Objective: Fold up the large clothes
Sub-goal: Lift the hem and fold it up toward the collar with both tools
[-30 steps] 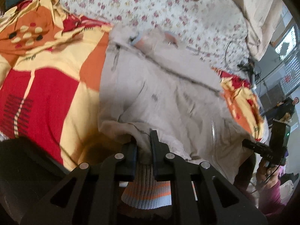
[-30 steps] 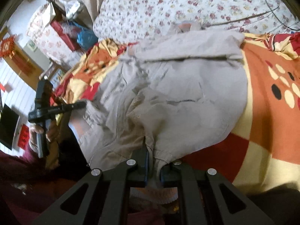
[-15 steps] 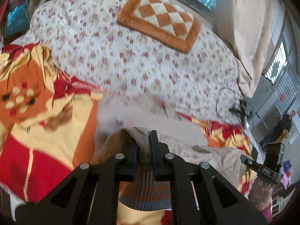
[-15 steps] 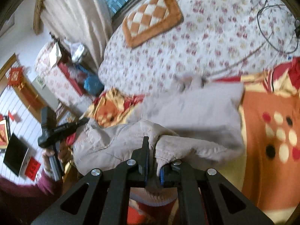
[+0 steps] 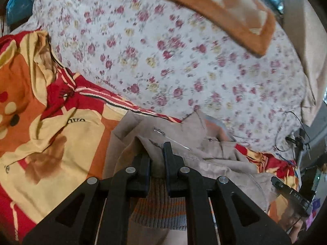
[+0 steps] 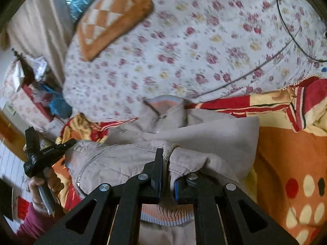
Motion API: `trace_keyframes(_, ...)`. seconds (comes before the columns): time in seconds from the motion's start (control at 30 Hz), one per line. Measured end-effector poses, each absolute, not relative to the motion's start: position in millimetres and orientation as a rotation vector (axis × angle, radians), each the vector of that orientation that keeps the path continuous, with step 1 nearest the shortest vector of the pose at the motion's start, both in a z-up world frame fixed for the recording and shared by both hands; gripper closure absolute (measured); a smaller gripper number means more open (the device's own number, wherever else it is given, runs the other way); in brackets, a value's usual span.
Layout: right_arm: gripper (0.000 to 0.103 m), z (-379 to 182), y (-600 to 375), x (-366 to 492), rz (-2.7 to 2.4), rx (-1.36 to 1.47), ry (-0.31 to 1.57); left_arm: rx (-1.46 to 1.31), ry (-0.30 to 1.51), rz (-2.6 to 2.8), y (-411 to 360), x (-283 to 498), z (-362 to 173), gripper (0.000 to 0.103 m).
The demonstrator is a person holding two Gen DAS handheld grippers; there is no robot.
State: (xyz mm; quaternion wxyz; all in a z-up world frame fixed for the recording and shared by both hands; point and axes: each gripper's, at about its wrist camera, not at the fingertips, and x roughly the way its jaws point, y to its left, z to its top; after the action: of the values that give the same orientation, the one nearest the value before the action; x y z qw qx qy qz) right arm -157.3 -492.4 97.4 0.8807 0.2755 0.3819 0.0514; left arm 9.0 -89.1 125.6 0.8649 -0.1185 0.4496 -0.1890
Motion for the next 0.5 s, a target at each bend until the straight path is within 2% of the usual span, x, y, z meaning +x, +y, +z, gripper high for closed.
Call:
trace_keyframes(0.1,0.096,89,-507,-144,0.100,0.625,0.770,-0.264,0.966,-0.414,-97,27,117,0.094)
trace_keyframes(0.17,0.092,76,-517,-131,0.073,0.670,0.786,-0.271,1.003,-0.402,-101,39,104,0.090)
trace_keyframes(0.2,0.083,67,-524,-126,0.051,0.698,0.813,-0.287,1.021,-0.396,-101,43,98,0.085)
trace_keyframes(0.23,0.074,65,-530,-125,0.027,0.716,0.821,-0.308,1.043,-0.405,-97,47,95,0.071)
trace_keyframes(0.27,0.073,67,-538,-129,0.006,0.730,0.800,-0.317,1.044,-0.409,-94,48,95,0.061)
trace_keyframes(0.3,0.071,73,-544,-137,0.005,0.734,0.768,-0.333,1.029,-0.413,-88,46,99,0.046)
trace_keyframes(0.33,0.068,80,-547,-146,0.016,0.731,0.740,-0.346,0.992,-0.413,-79,42,107,0.037)
trace_keyframes(0.4,0.066,95,-546,-168,0.036,0.678,0.721,-0.339,0.947,-0.408,-69,35,120,0.031)
trace_keyframes(0.5,0.067,110,-518,-188,0.137,0.526,0.766,-0.223,0.927,-0.438,-69,16,134,0.031)
